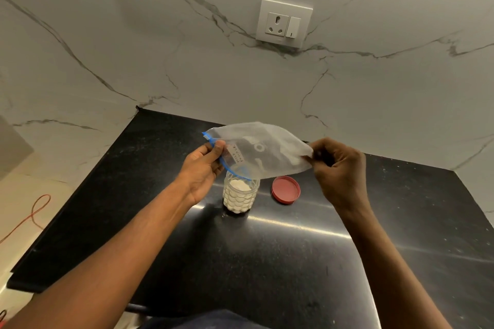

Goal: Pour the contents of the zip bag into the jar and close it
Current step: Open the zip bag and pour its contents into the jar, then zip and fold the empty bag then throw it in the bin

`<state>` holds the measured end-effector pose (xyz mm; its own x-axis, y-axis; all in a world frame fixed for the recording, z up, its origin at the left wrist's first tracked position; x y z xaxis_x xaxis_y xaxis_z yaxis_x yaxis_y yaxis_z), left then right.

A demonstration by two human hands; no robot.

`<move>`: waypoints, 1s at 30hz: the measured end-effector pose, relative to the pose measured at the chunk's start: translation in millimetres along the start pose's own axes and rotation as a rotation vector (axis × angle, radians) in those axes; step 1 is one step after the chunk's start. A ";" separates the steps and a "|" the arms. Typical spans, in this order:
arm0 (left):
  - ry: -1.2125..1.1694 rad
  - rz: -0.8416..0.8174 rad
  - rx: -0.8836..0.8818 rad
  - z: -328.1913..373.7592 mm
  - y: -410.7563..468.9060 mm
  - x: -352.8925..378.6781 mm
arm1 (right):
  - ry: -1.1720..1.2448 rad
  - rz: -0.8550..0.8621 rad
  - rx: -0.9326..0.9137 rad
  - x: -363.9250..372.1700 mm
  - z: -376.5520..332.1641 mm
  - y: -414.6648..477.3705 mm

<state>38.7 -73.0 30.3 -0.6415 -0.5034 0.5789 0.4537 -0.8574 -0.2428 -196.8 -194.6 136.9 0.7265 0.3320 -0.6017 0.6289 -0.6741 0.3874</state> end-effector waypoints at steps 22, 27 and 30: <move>0.631 -0.191 0.455 45.8 -25.7 65.9 | -0.314 -0.124 -0.349 12.5 -87.8 50.7; 0.919 -0.206 0.681 77.0 -38.7 99.1 | -0.102 0.004 -0.290 6.9 -85.8 55.3; 1.099 -0.095 0.899 103.6 -50.3 113.0 | 0.141 0.058 -0.230 -5.4 -80.2 60.3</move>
<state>7.5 -75.6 188.6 -0.6490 -0.6308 -0.4253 0.3474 -0.7430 0.5720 -140.5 -184.1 219.5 0.7840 0.3968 -0.4774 0.6202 -0.5319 0.5766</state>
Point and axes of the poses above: each hand's wrist, its own y-axis towards the middle knuckle, its own x-axis out of the palm, z = x × y, the point moved 4 cm from there along y, towards the middle knuckle, and after that the axes turned 9 degrees about -z, right-handed, at the moved point
